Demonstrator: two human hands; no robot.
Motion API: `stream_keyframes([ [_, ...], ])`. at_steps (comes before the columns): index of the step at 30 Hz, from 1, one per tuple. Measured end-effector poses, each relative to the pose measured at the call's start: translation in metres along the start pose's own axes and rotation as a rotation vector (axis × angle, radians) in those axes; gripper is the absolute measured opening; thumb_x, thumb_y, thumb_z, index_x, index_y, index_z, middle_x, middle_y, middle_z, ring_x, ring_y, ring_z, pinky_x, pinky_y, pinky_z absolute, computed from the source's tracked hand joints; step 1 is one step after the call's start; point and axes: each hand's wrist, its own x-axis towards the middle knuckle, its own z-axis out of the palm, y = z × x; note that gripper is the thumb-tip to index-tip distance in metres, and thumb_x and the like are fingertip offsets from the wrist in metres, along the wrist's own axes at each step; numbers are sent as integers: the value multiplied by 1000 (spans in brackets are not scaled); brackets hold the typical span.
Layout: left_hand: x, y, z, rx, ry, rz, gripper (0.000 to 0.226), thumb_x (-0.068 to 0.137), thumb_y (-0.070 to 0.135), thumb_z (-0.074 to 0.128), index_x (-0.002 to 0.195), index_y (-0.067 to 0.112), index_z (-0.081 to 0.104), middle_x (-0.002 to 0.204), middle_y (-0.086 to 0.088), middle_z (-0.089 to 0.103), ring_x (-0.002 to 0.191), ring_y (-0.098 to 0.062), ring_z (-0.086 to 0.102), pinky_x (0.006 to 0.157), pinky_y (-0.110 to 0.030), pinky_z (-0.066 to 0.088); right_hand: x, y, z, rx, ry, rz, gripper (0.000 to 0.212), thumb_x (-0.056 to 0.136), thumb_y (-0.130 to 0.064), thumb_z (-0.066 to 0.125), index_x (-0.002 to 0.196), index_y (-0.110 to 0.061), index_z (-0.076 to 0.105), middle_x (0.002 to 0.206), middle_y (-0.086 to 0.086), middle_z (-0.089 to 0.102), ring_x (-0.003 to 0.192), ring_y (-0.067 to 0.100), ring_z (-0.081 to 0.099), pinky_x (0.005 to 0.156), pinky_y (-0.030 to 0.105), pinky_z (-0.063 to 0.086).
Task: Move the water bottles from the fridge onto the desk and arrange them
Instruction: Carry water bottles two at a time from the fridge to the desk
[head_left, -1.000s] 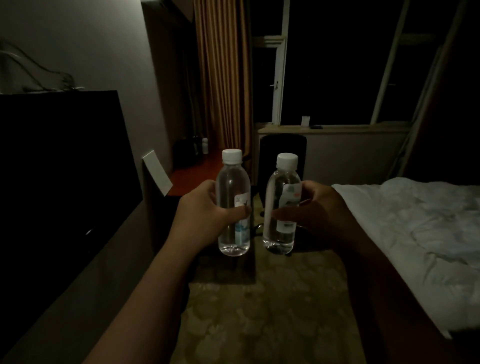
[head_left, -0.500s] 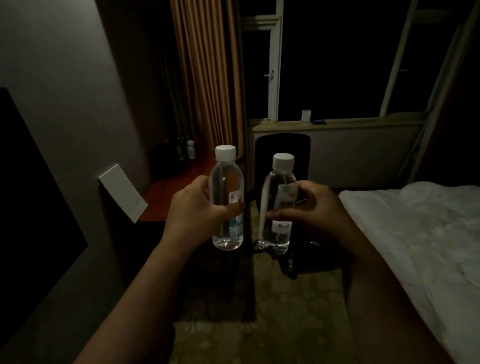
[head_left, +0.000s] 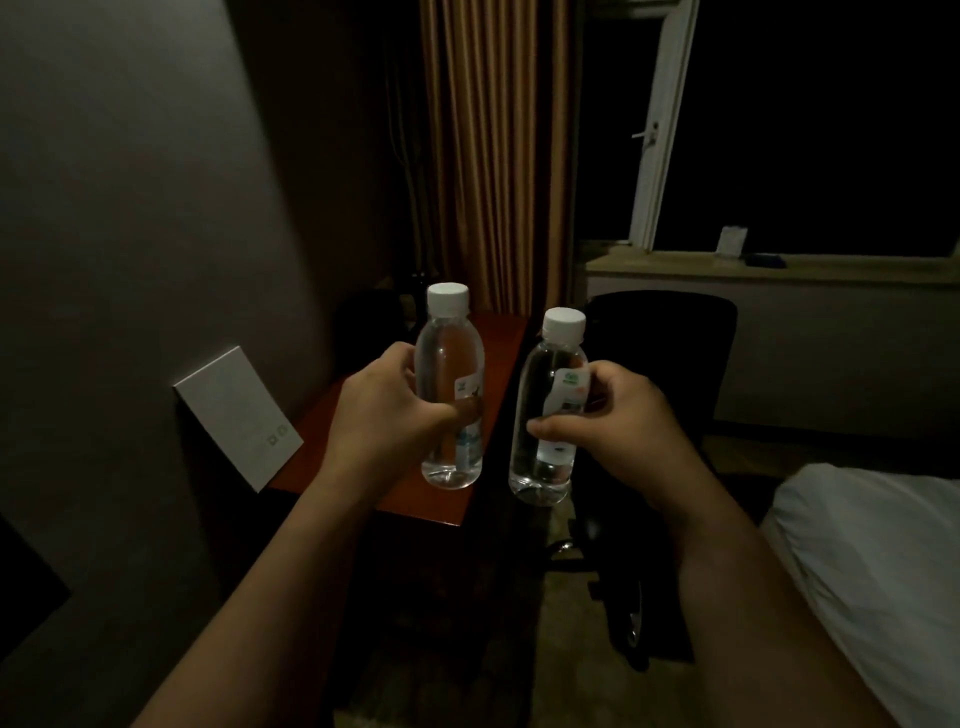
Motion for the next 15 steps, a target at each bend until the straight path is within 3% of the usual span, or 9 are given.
stream_keyframes([
  [6,93,-50,48,5,71,-63,45,70,41,85,102,26,57,91,10,63,81,-3,61,65,-24,51,122,46,9,-19,-20,-10,55,65,-26,88,112,-30,59,105,-8,68,98,8,66,85,39,57],
  [11,180,-97,80,8,107,-135,40,69,41,84,93,34,53,90,11,63,79,-3,61,68,-29,55,238,66,27,-63,-99,-31,55,64,-28,88,111,-30,59,106,-8,67,99,9,65,86,39,57],
  [15,244,-136,92,44,155,-176,44,67,47,82,98,31,55,91,12,63,82,-3,61,70,-31,56,321,77,48,-92,-175,-50,57,64,-28,89,111,-32,58,105,-9,67,97,7,65,82,35,57],
])
